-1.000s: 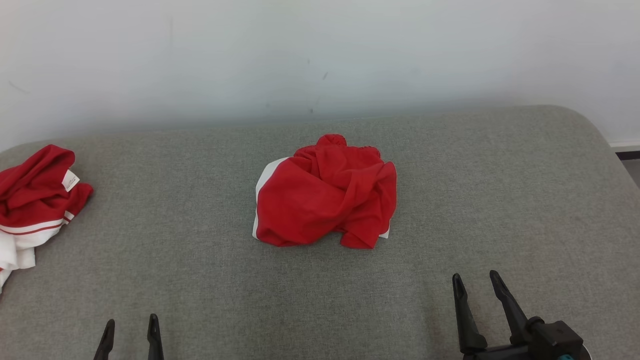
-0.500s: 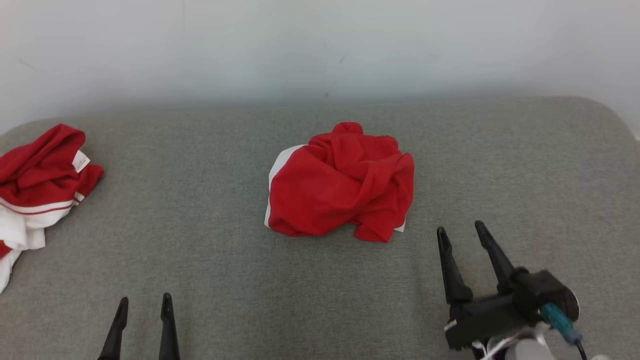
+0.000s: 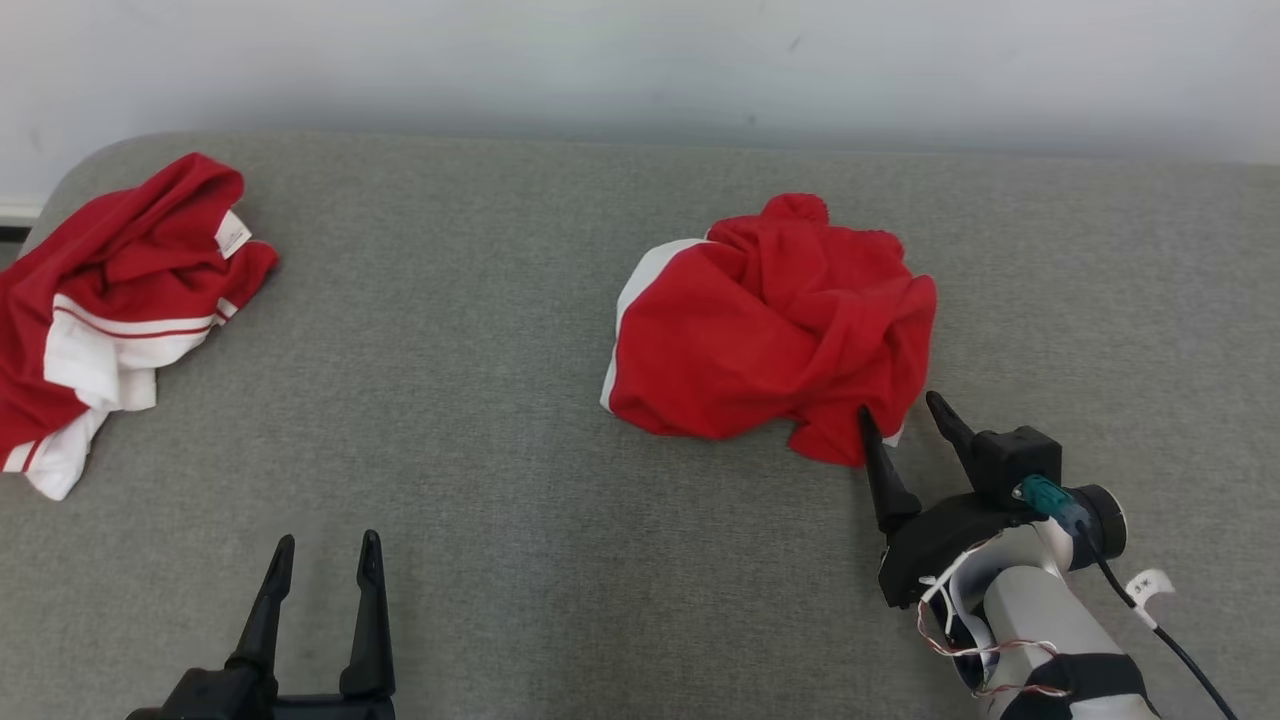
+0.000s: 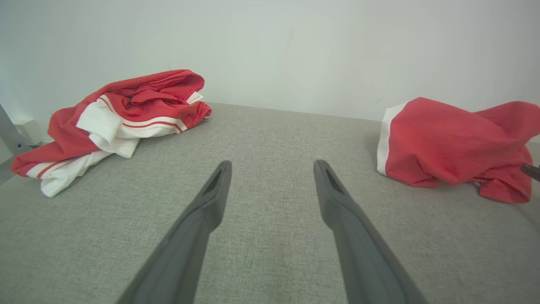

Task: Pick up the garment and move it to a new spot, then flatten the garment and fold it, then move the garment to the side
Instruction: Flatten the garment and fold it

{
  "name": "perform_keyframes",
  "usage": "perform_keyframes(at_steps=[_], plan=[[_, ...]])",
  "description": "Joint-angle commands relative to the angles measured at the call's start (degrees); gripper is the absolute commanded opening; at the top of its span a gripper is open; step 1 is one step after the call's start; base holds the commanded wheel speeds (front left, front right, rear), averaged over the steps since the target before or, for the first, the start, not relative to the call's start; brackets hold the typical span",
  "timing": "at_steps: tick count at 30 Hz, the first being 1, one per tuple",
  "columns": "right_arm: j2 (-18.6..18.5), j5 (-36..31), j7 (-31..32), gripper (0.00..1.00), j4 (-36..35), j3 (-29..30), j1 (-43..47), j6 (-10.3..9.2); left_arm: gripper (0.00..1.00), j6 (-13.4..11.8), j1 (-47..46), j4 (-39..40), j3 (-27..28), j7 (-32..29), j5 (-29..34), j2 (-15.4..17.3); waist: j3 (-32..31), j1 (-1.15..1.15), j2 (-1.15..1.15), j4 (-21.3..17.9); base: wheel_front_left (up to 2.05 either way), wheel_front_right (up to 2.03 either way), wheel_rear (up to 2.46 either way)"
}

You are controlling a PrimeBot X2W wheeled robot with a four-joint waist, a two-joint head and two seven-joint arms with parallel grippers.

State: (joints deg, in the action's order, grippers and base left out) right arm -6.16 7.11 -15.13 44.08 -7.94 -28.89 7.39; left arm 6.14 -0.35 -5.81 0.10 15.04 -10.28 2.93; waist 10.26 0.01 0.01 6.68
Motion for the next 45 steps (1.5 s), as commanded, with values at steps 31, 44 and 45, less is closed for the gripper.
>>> perform_keyframes(at_steps=[31, 44, 45], plan=[[-1.75, 19.92, -0.05, 0.0, -15.97, -22.67, 12.09, 0.2, 1.0, 1.33, 2.74, -2.5, 3.43, 0.2, -0.86, -0.07, -6.14, -0.01, -0.01, -3.44, 0.0, 0.0, 0.0], [1.79, 23.1, -0.04, 0.0, -16.1, -34.01, 8.73, 0.2, 1.0, 1.31, 2.37, -2.52, 2.97, 0.2, -1.07, -0.09, -5.75, -0.01, -0.01, -1.66, 0.0, 0.0, 0.0], [2.16, 23.43, -0.04, 0.0, -15.64, -35.41, 7.83, 0.2, 1.0, 1.31, 2.28, -2.66, 2.86, 0.2, -1.05, -0.08, -5.74, -0.01, -0.01, -1.43, 0.0, 0.0, 0.0]])
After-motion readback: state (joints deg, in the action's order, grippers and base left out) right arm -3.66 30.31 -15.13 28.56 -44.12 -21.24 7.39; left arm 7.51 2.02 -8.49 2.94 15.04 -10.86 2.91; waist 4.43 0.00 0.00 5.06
